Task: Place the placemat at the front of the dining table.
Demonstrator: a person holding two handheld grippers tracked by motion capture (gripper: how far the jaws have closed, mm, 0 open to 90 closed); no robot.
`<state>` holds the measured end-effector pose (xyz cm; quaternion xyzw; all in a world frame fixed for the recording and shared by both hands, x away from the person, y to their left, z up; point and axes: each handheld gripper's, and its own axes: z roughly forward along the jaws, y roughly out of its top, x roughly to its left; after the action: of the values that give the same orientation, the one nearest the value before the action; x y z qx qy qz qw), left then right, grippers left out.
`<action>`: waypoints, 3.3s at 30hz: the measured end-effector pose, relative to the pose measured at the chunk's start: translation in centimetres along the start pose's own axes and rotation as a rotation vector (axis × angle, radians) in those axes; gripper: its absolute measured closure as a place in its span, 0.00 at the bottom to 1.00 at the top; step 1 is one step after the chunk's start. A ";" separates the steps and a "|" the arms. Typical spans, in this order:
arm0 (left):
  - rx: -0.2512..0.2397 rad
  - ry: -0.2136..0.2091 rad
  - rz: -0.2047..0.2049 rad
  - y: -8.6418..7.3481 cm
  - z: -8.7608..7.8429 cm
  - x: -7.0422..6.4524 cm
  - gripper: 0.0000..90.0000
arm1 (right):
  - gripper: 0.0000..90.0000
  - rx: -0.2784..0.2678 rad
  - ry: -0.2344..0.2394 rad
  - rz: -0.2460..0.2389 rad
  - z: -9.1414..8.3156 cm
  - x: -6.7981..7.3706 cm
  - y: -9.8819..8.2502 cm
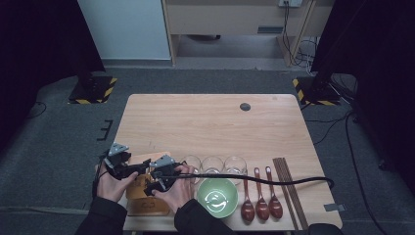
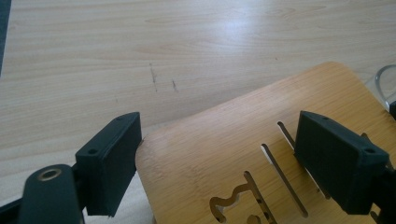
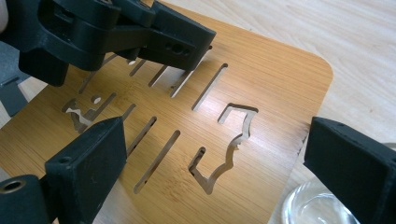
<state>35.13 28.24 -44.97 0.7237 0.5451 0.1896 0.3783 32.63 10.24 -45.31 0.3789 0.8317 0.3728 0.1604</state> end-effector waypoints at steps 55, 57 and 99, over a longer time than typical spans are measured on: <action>-0.170 -0.060 0.116 14.4 0.0 -6.9 0.17 | 0.07 -0.085 -0.177 -0.041 -8.6 -8.8 8.5; -0.175 -0.064 0.120 14.9 0.2 -7.3 0.17 | 0.07 -0.083 -0.188 -0.044 -8.9 -9.3 8.7; -0.079 -0.085 0.152 20.2 12.1 -13.1 0.17 | 0.07 -0.068 -0.227 0.006 -6.9 -22.0 6.4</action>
<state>52.11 9.47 -35.65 0.7550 0.4642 0.2083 0.4136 46.64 -6.95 -36.27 0.4157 0.7938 0.3559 0.2653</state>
